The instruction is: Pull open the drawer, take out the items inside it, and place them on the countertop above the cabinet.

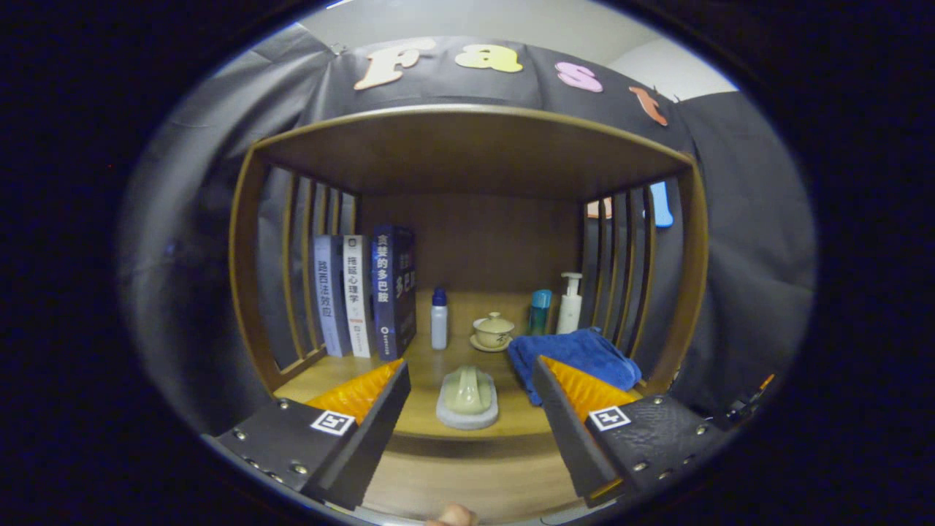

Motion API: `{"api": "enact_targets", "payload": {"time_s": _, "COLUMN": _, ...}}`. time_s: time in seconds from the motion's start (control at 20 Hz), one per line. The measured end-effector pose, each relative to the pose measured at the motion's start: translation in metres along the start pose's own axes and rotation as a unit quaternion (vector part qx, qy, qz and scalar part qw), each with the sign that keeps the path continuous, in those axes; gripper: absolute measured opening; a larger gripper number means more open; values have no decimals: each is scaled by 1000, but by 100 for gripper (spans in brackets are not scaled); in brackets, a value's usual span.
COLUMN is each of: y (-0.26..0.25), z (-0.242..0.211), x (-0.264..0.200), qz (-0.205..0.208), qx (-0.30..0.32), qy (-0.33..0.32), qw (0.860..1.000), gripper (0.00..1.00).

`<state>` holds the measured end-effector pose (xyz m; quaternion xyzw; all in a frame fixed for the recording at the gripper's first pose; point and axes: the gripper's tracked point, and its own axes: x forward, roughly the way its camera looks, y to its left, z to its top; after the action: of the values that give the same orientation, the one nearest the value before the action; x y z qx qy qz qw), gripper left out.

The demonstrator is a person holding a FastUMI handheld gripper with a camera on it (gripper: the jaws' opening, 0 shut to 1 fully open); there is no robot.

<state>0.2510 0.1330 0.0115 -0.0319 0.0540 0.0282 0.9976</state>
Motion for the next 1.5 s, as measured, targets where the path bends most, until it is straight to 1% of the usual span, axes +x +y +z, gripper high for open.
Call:
{"api": "enact_targets", "payload": {"time_s": 0.15, "y": 9, "z": -30, "x": -35, "qz": 12, "qx": -16, "qy": 9, "qw": 1000, "gripper": 100}}
{"api": "enact_targets", "payload": {"time_s": 0.3, "y": 21, "z": -58, "x": -60, "qz": 35, "qx": -36, "qy": 12, "qw": 999, "gripper": 100}}
{"api": "enact_targets", "payload": {"time_s": 0.4, "y": 27, "z": -77, "x": -75, "qz": 44, "qx": -38, "qy": 21, "qw": 998, "gripper": 99}}
{"api": "enact_targets", "payload": {"time_s": 0.45, "y": 24, "z": -84, "x": -81, "qz": 38, "qx": -34, "qy": 24, "qw": 998, "gripper": 97}}
{"api": "enact_targets", "payload": {"time_s": 0.55, "y": 21, "z": -101, "x": -92, "qz": 31, "qx": -16, "qy": 34, "qw": 999, "gripper": 97}}
{"api": "enact_targets", "payload": {"time_s": 0.7, "y": 11, "z": -124, "x": -103, "qz": 10, "qx": -4, "qy": 49, "qw": 999, "gripper": 97}}
{"api": "enact_targets", "payload": {"time_s": 0.85, "y": 7, "z": -143, "x": -103, "qz": 0, "qx": 0, "qy": 69, "qw": 998, "gripper": 97}}
{"api": "enact_targets", "payload": {"time_s": 1.25, "y": 13, "z": -175, "x": -87, "qz": 7, "qx": -11, "qy": 122, "qw": 992, "gripper": 98}}
{"api": "enact_targets", "payload": {"time_s": 1.3, "y": 9, "z": -177, "x": -85, "qz": 2, "qx": -21, "qy": 121, "qw": 992, "gripper": 98}}
{"api": "enact_targets", "payload": {"time_s": 1.4, "y": 8, "z": -177, "x": -84, "qz": -12, "qx": -19, "qy": 121, "qw": 992, "gripper": 97}}
{"api": "enact_targets", "payload": {"time_s": 1.5, "y": 11, "z": -176, "x": -84, "qz": -12, "qx": -12, "qy": 119, "qw": 993, "gripper": 98}}
